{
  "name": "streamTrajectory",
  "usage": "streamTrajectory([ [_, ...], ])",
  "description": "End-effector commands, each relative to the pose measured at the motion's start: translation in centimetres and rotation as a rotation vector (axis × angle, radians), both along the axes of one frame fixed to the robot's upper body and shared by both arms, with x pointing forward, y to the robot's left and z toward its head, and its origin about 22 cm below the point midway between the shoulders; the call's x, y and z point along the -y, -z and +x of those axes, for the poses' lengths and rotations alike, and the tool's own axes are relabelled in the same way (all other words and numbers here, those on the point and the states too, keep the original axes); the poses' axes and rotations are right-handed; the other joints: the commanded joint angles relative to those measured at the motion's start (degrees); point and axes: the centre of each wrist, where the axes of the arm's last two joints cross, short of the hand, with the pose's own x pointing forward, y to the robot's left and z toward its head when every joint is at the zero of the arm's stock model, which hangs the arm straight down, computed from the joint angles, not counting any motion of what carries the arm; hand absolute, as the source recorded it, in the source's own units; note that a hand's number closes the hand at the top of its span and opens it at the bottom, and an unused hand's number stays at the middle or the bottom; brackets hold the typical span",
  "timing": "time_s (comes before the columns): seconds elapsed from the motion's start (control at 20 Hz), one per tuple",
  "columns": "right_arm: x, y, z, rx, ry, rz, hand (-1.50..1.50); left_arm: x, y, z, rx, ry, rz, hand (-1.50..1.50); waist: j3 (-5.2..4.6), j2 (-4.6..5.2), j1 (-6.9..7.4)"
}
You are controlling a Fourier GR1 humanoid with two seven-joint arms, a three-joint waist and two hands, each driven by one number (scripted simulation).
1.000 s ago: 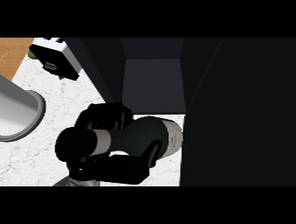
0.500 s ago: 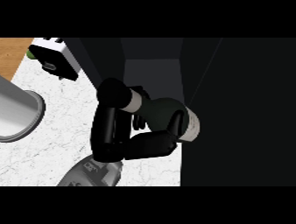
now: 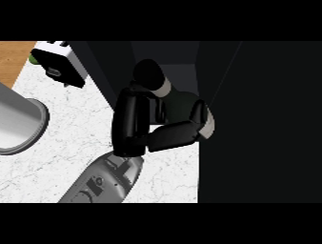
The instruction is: Pick up the wine, place it into the cabinet and close the cabinet
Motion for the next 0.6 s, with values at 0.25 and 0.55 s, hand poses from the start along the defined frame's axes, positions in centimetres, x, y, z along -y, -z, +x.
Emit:
streamTrajectory([
  [0.25, 1.0, -0.6, -2.0, 0.059, -0.054, 0.037, -1.5, 0.6, 2.6, -0.8, -0.037, -0.027, -0.07, 1.5, 0.01, 0.0, 0.16],
  [0.55, 0.2, -0.8, -2.8, 0.045, -0.041, 0.05, -1.5, -1.1, 5.3, 2.0, -0.046, -0.034, -0.034, 1.5, -0.01, 0.06, 0.16],
])
